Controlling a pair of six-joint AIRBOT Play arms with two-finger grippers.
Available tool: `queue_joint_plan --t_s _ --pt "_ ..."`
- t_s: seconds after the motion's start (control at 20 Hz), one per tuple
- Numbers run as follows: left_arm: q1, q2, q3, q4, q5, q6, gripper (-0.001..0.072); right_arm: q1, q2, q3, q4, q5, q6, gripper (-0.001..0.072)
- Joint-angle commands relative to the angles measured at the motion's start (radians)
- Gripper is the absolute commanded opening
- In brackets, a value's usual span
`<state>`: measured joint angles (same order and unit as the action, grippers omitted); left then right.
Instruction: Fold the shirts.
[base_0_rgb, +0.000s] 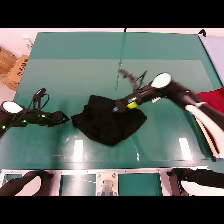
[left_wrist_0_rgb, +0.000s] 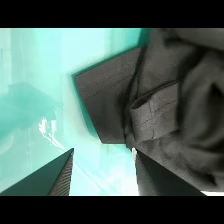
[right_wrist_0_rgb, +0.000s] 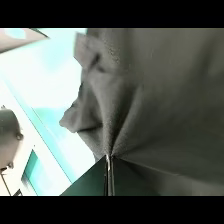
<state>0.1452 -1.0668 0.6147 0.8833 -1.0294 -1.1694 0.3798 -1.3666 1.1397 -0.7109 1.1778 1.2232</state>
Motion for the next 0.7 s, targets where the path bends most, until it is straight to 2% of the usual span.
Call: queue_joint_plan --t_s 0.0,0.15,0.3,0.45,0.55,0.65 --pt "0.002 0.0 0.0 0.0 0.005 0.0 0.0444 -0.116 0.183 0.008 -0.124 0.07 0.035 0.0012" --pt "0.002 0.0 -0.002 0.0 0.016 -0.001 0.0444 -0.246 0.344 -0.021 -0.371 0.072 0.159 0.0012" --pt "0.002 0.0 -0.018 -0.006 0.027 -0.01 0.0444 -0.418 0.459 -0.142 -0.53 0.063 0.283 0.0012" --pt "0.002 0.0 -0.058 -0.061 0.042 -0.008 0.0444 -0.576 0.498 -0.359 -0.554 -0.005 0.38 0.0012" --pt "0.001 0.0 -0.092 -0.148 0.079 -0.004 0.0444 -0.613 0.492 -0.528 -0.527 -0.084 0.393 0.0012" --pt "0.001 0.0 -0.123 -0.286 0.099 0.059 0.0444 -0.612 0.489 -0.656 -0.483 -0.165 0.388 0.0012"
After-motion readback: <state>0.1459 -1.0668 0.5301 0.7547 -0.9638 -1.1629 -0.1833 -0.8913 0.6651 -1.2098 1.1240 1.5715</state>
